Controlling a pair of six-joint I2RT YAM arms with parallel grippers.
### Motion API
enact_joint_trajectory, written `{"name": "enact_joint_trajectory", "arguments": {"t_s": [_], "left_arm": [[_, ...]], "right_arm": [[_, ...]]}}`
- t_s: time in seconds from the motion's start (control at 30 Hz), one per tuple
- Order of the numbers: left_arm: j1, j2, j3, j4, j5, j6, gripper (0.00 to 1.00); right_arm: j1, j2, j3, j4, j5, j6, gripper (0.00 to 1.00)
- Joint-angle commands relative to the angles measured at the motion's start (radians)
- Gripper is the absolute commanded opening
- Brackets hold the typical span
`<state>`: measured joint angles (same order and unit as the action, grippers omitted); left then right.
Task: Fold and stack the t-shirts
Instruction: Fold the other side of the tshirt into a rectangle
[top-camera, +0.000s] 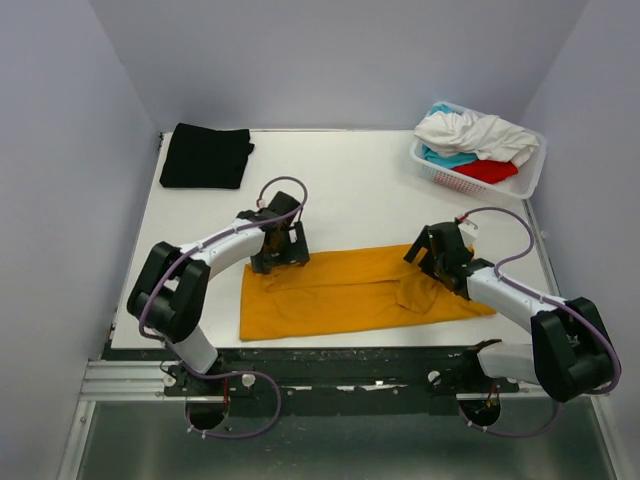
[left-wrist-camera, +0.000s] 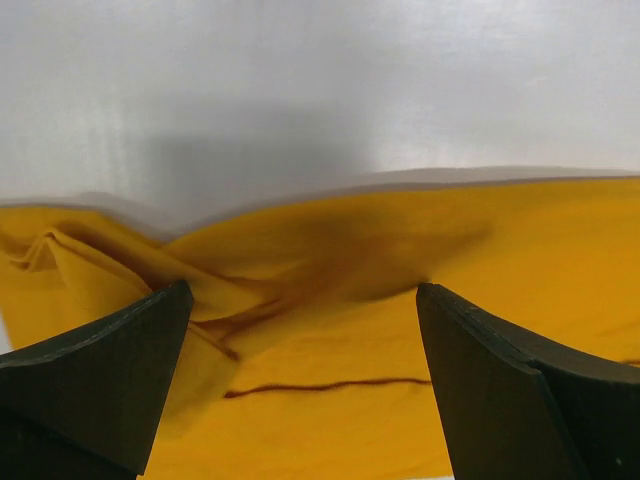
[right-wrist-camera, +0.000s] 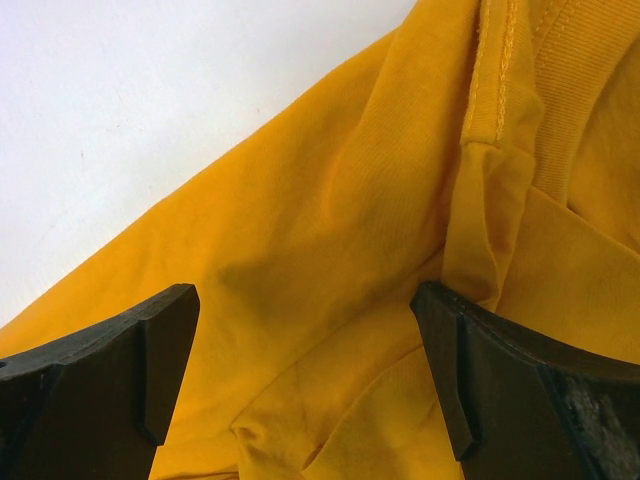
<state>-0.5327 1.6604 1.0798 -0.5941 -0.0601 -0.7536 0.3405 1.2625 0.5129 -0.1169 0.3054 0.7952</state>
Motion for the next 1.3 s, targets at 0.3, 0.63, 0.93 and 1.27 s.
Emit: {"name": "enact_joint_trajectory", "arguments": {"t_s": [0.3, 0.63, 0.93, 1.27], "left_arm": [[0.176, -0.362, -0.301, -0.154, -0.241, -0.103, 0.99], [0.104, -0.516, -0.264, 0.178, 0.236, 0.072, 0.99], [0.028, -0.295, -0.225, 0.171, 0.176, 0.061, 0.99], [0.027, -0.237, -0.386, 0.085, 0.035, -0.049, 0.99]], "right_arm": [[-0.002, -0.026, -0.015, -0.139, 0.024, -0.037, 1.0], [-0.001, -0.218, 0.051, -0.213, 0.012, -0.052, 1.0], [-0.002, -0.092, 0.079, -0.21, -0.009, -0.004, 1.0], [0.004, -0.019, 0.165, -0.399, 0.064, -0.099, 1.0]]}}
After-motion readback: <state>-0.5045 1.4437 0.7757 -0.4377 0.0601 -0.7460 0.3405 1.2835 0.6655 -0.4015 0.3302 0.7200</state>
